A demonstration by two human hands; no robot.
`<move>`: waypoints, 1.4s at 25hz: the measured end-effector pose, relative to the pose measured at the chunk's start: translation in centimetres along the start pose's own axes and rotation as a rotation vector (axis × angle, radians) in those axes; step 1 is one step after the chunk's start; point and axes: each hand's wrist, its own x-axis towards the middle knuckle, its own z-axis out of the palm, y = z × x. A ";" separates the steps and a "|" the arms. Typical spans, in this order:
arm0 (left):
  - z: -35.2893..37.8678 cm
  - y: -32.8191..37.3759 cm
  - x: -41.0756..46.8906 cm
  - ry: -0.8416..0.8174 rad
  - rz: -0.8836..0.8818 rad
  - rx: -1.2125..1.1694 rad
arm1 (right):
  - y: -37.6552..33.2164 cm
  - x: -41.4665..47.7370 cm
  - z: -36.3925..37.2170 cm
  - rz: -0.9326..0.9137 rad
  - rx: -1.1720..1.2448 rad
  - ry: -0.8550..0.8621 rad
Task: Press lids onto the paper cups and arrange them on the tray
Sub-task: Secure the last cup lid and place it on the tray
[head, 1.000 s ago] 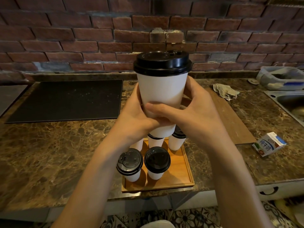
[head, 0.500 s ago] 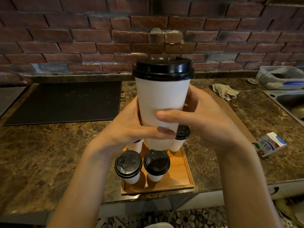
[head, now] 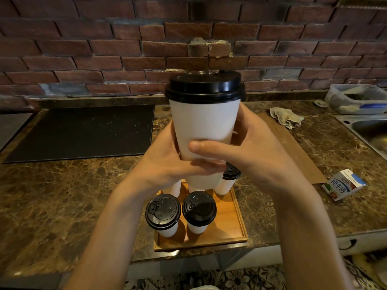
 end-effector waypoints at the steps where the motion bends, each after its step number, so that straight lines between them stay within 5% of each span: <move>1: 0.1 0.2 0.0 0.026 0.013 0.019 | -0.2 -0.1 0.1 -0.012 -0.012 0.018; 13: 2.6 0.2 0.4 0.346 0.081 -0.009 | -0.1 0.1 2.1 -0.029 -0.176 0.255; 21: 1.9 0.3 0.4 0.254 0.052 -0.016 | -0.1 0.2 1.8 -0.044 -0.141 0.237; 35: 0.3 1.4 -0.9 0.006 0.009 -0.057 | -0.3 -0.2 -0.6 -0.046 0.124 -0.081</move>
